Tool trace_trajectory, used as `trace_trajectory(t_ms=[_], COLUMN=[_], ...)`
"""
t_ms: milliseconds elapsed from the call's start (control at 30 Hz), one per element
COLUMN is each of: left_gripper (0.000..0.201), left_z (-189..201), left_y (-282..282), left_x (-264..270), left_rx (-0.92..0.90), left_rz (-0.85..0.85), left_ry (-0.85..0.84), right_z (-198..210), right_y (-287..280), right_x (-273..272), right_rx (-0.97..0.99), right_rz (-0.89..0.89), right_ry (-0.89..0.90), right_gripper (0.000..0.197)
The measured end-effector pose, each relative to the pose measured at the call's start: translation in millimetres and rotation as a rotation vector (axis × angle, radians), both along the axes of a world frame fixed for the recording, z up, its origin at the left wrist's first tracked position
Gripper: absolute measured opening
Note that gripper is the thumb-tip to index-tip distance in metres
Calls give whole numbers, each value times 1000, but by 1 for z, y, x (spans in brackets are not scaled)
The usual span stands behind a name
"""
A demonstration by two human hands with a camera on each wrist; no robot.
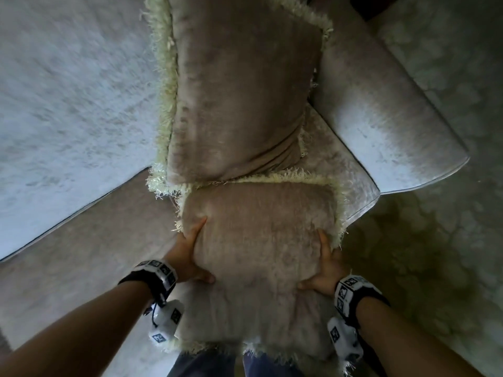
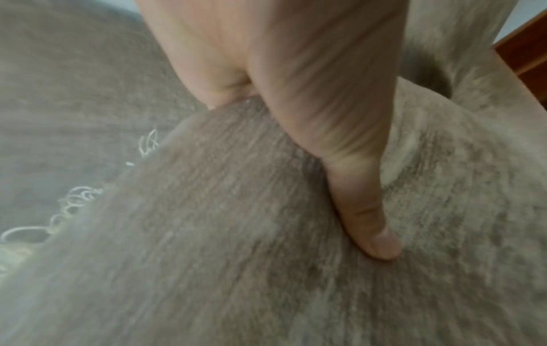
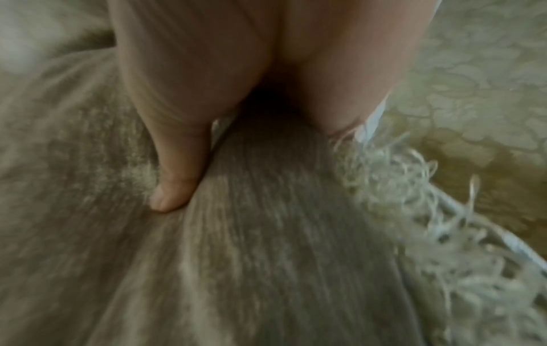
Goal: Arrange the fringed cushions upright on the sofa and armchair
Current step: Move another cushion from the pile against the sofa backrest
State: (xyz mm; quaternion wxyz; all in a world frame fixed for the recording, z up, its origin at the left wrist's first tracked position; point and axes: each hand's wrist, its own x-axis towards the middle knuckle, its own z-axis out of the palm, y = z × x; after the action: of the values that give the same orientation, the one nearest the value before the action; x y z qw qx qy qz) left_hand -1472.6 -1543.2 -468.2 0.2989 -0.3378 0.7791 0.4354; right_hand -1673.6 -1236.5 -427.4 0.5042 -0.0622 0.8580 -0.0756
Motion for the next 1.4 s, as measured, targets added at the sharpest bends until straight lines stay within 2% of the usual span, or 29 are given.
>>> trace_trajectory(t_ms=[100, 167, 300, 533, 667, 733, 933, 1167, 1300, 1400], left_gripper=[147, 146, 148, 144, 147, 150, 154, 151, 148, 144], left_z=[27, 50, 104, 204, 246, 259, 272, 264, 257, 255], left_y=[15, 24, 37, 41, 42, 41, 21, -53, -112, -154], left_x=[41, 76, 150, 263, 321, 350, 430, 520, 539, 527], left_rx=[-16, -23, -76, -242, -344, -381, -431, -391, -381, -367], left_rz=[112, 206, 376, 663, 804, 865, 980, 978, 936, 895], left_ry=[-57, -73, -75, -55, -69, -81, -102, -110, -40, 49], right_z=[17, 30, 56, 107, 137, 150, 167, 155, 151, 157], right_y=[-10, -20, -53, -139, -194, -220, -282, -346, -381, -401], right_x=[10, 22, 55, 124, 169, 193, 274, 368, 390, 380], right_rx=[-85, -141, -248, -373, -446, -464, -504, -489, -489, -514], right_rz=[74, 112, 273, 555, 720, 791, 901, 865, 796, 716], right_ry=[-15, -84, -158, -212, -146, -167, -171, -169, -114, -49], right_gripper=[150, 146, 146, 143, 146, 144, 143, 146, 145, 140])
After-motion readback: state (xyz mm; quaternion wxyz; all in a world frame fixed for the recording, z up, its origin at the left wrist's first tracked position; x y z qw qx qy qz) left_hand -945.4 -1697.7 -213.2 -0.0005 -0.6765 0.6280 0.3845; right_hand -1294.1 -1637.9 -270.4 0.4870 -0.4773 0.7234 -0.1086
